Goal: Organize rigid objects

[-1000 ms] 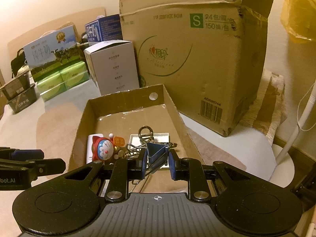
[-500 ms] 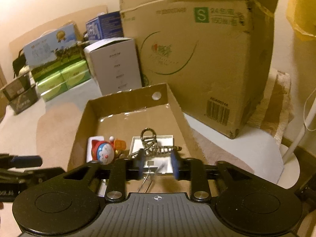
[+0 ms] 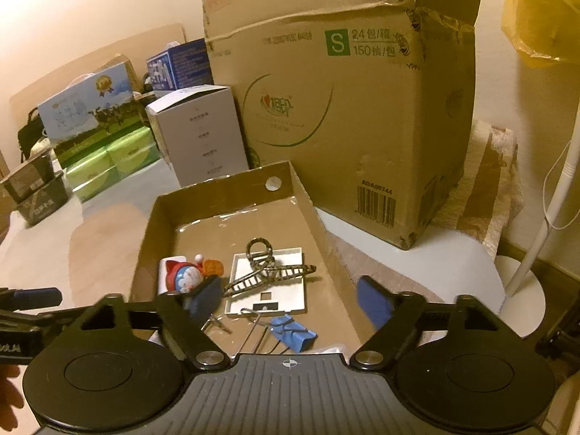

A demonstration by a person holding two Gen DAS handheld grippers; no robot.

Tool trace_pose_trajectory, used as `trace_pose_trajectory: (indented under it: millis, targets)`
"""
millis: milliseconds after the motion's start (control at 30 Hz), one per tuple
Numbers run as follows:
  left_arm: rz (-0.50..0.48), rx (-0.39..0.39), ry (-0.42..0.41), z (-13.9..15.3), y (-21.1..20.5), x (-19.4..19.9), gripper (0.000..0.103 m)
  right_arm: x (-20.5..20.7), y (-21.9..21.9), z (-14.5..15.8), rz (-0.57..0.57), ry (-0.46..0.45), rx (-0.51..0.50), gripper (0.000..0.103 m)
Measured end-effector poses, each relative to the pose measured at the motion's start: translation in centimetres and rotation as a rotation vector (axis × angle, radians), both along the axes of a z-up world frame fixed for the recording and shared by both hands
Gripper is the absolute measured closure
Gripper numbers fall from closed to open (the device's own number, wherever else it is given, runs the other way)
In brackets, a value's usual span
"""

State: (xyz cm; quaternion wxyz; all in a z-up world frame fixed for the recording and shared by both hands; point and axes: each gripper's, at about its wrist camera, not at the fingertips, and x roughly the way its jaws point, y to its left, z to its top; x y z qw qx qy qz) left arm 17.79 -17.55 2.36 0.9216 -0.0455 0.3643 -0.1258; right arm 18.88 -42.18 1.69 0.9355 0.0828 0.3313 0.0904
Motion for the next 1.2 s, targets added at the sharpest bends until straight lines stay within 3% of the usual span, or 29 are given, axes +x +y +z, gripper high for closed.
trace_pose_trajectory:
  millis: [200,533,1200]
  targets:
    - [-0.001,-0.001,0.019,0.5,0.5,-1.5,0.0,-1.6,-0.2,0.7,-0.01,0.01,0.004,0.009]
    - [0.012,0.024,0.03,1.4,2.0,-7.0,0.001,-6.3,0.7,2.0,0.008,0.027,0.01,0.009]
    - [0.099,-0.001,0.077,2.0,7.3,-17.3,0.001,-16.0,3.5,3.1,0.024,0.068,0.011,0.009]
